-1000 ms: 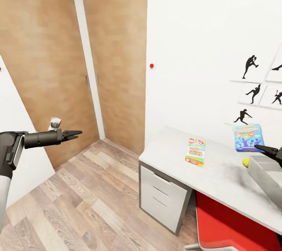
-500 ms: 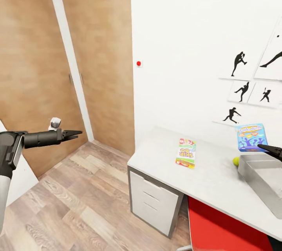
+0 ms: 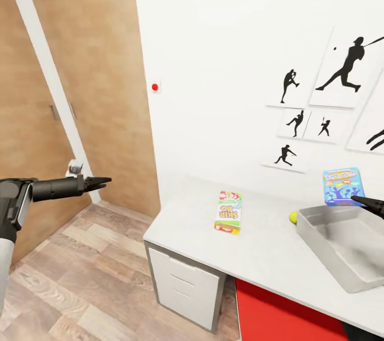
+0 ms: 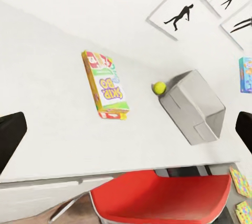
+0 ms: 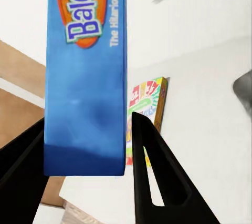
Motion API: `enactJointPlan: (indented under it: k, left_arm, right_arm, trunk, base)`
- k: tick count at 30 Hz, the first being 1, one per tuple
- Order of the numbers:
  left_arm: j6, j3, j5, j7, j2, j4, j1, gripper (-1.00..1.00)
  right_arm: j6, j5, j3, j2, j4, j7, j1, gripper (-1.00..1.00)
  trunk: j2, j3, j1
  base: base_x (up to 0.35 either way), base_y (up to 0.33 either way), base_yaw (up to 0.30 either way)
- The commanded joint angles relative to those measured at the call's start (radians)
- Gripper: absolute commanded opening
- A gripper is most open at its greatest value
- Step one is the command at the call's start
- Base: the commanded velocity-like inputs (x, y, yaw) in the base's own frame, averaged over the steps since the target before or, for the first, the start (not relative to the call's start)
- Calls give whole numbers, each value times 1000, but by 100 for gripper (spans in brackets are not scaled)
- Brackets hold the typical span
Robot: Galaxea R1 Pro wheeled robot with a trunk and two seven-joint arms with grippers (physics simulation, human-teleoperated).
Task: Put all the toys in the child's room - the three board games (two on the bed and one on the table), the two jigsaw puzzles on the table, and the tennis ball on the table - inside the toy box on the table in the child's room.
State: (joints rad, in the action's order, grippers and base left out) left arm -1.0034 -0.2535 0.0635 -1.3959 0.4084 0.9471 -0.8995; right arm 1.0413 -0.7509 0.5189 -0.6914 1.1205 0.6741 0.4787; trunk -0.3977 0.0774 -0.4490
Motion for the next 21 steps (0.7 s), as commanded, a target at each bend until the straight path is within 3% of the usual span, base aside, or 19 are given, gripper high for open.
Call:
enactJointPlan:
  k: [1,11,21]
  left_arm:
    - [-11,-2,7,-7,0,1,-1,100]
    - [-13,-1,7,-9,2,1,-13,100]
    - [-14,-1,7,-9,3,1,-13,100]
  right_arm:
    - [6,-1,1,0,-1,7,2,-100]
    - [6,-1,1,0,-1,7,9,-100]
    - [6,1,1,1,1,4,10,-100]
  trunk:
    - [-2,2,-1]
    - [-2,2,-1]
    - [-2,2,-1]
  base:
    - [213,-150,-277]
    - [192,-50,-278]
    - [27,-17,-278]
